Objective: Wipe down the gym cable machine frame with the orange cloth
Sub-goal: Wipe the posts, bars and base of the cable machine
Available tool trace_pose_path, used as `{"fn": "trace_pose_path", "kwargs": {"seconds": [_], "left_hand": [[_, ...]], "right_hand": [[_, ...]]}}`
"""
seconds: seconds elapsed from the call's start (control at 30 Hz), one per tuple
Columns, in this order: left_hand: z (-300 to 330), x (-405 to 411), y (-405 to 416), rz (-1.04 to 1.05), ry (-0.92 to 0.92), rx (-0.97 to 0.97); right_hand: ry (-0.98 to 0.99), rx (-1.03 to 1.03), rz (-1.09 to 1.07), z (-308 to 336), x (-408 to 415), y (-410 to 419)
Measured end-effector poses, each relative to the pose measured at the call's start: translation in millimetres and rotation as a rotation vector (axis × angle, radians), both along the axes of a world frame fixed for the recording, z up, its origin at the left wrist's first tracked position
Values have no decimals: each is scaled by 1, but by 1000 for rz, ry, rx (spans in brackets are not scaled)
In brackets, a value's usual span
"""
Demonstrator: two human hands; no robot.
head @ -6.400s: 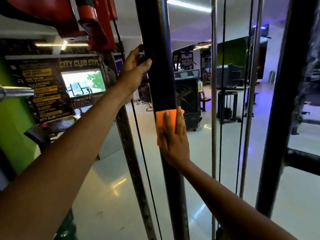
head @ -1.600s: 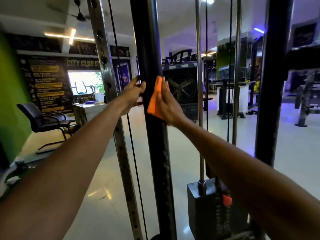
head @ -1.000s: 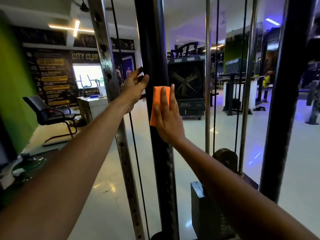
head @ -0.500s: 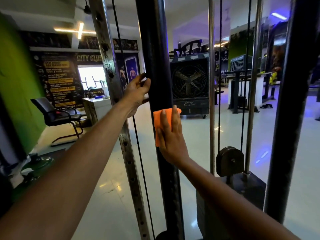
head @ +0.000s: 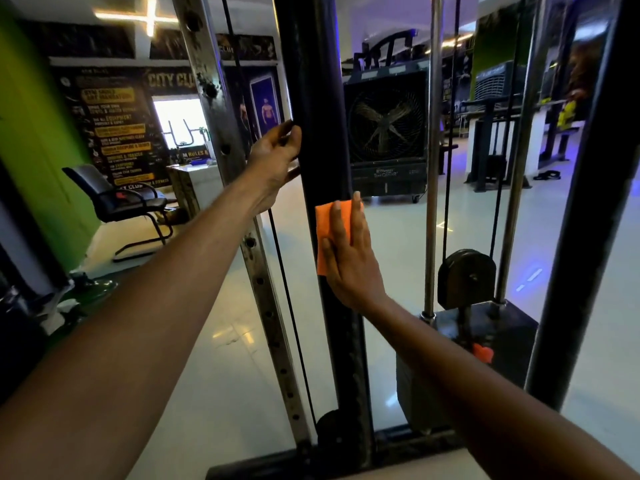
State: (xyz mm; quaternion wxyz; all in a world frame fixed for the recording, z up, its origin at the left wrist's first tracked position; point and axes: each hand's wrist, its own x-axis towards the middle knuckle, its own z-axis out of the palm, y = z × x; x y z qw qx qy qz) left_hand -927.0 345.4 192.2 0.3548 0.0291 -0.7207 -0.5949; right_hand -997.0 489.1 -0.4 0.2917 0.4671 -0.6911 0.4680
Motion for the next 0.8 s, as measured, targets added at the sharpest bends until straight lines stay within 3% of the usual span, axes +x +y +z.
{"fn": "trace_pose_path", "kwargs": {"seconds": [0.2,0.43,0.67,0.8], "left_hand": [[-13,0,0,24,-24,-31],[-17,-2,-1,35,-24,0],[-23,2,-1,8,-34,44],[-27,1,0,-15,-26,59]], "right_hand": [[112,-123,-84,70,-6,-17],[147,26,-38,-17,-5,0],[26,-184,151,67,-21,-9],[18,-98,97,15,-6,-1]]}}
